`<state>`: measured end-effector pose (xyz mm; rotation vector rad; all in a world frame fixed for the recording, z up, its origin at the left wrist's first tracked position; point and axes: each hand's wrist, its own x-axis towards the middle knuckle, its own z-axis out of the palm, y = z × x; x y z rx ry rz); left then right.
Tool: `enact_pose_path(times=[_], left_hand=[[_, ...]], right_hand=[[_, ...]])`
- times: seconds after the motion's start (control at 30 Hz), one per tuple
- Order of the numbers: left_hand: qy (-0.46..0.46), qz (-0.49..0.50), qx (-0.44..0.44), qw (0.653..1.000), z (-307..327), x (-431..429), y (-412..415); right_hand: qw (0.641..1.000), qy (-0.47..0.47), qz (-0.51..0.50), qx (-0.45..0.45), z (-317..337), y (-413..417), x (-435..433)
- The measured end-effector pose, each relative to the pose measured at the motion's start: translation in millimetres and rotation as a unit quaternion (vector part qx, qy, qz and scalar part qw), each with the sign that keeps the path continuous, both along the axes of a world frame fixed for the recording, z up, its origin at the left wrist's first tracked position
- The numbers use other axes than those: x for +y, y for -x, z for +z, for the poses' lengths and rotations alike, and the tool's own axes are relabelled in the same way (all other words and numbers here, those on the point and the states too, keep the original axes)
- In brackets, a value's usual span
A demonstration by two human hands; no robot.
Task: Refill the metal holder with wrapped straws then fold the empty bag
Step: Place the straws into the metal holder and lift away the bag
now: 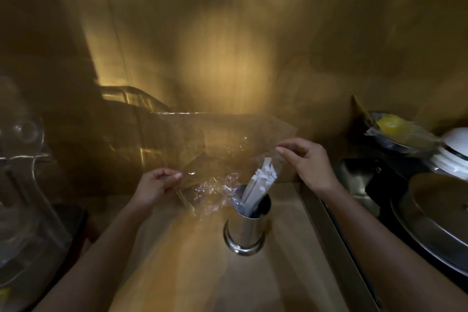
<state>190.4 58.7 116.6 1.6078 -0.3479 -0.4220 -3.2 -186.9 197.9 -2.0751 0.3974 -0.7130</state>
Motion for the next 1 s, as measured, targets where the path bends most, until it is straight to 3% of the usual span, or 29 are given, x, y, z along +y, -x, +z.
enact_pose_path(times=[0.13,0.3,0.6,1.0], left_hand=[[-0.004,0.011,0.012,1.000,-11.7,4.7,1.7],[0.009,-0.010,0.028,1.000,-16.0,3.8,1.9],[0.110,0.061,0.020,0.992,0.3,-9.8,-1.1],[0.106,0.025,-0.017,0.994,13.5,-6.0,2.9]], right_hand=[[0.999,-0.008,0.023,0.035,-22.4,2.0,2.8],[0.998,-0.055,-0.009,0.008,-42.0,6.5,4.8],[0.997,-0.049,-0.030,-0.059,9.2,-5.7,1.5],[0.996,-0.052,-0.066,-0.037,4.4,1.8,6.3]])
